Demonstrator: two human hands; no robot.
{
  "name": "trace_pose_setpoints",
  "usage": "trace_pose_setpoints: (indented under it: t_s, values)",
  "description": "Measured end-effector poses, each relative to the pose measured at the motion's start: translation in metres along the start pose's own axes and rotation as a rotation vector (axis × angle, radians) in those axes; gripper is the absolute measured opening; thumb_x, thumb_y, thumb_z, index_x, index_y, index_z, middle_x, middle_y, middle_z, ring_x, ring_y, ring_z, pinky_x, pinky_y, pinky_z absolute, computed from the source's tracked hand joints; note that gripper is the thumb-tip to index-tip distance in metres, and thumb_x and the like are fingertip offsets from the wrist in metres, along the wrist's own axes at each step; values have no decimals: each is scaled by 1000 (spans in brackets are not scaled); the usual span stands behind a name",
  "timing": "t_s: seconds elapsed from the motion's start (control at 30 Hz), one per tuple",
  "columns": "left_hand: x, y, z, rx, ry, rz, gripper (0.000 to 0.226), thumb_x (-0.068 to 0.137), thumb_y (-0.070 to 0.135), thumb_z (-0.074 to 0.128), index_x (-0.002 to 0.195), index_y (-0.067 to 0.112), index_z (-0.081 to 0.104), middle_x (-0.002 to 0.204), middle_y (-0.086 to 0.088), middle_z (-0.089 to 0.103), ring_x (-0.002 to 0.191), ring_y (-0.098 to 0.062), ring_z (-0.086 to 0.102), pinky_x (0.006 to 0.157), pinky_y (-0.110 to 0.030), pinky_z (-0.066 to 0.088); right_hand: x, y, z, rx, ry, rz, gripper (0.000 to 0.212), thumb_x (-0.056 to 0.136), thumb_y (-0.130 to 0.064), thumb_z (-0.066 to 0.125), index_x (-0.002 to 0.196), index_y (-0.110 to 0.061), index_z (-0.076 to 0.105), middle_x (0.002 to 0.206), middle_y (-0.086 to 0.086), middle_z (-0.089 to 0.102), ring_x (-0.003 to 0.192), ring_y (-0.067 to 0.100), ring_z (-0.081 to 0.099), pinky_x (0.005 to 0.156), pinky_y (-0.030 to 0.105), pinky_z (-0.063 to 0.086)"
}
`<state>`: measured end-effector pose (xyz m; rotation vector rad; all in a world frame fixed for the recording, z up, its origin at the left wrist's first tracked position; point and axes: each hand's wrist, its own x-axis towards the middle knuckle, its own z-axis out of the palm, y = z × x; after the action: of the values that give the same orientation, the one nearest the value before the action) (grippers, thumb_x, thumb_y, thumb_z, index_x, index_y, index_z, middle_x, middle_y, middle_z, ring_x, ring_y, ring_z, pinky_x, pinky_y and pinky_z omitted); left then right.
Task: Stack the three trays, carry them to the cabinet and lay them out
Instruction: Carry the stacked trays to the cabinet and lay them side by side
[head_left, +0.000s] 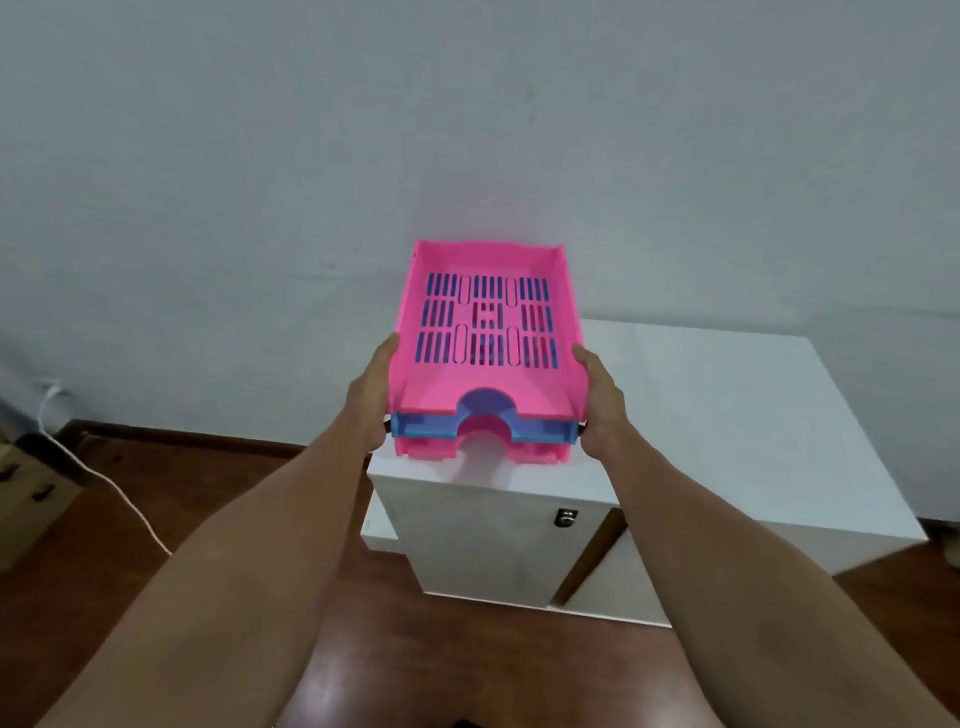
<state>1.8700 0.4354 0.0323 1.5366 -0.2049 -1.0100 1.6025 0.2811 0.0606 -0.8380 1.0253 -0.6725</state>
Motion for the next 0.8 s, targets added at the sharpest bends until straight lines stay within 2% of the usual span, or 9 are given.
trace_pose_setpoints:
  t_s: [0.1,0.23,0.33,0.5,0.7,0.73,0.8]
  values:
    - [-8,3,1,1,-16,-8,92,53,89,71,124,30,71,121,-4,77,113,-33,71,101,-57,53,-4,8,4,0,38,-15,61,68,-53,81,117,-18,72,108,6,80,102,34,75,94,55,58]
    - [-5,4,-1,11,-42,7,82,65,85,66,125,28,70,119,-4,76,110,-31,72,98,-55,56,-2,9,12,5,57,-17,52,74,-49,80,114,-17,72,105,7,80,98,34,76,92,55,59]
    - [5,7,-9,28,-22,-14,87,60,89,68,125,31,69,121,-3,76,113,-32,71,99,-59,54,1,7,21,-22,74,-21,44,79,-49,78,110,-18,72,101,4,80,92,30,76,90,49,60]
    - [13,19,-12,42,-70,-8,87,62,91,63,127,32,68,124,-3,74,115,-33,70,99,-60,53,11,9,33,-16,79,-11,47,76,-52,78,110,-19,74,99,4,81,92,30,76,88,48,61]
    - [23,35,-9,30,-67,0,80,69,84,59,128,31,65,123,-4,73,112,-31,70,97,-55,56,24,1,47,-31,96,-17,39,82,-52,75,105,-21,73,100,3,81,85,25,75,74,38,59]
    - [27,37,-10,23,-64,3,82,67,85,61,128,31,65,124,-4,73,114,-32,70,98,-56,56,26,1,49,-36,98,-17,37,83,-52,74,103,-22,73,97,1,80,85,25,75,74,37,58]
    - [35,39,-11,19,-62,-6,79,68,83,63,127,30,66,125,-5,72,115,-33,68,98,-56,55,29,2,51,-48,94,-22,41,80,-54,75,105,-22,74,97,1,81,93,28,76,84,42,60]
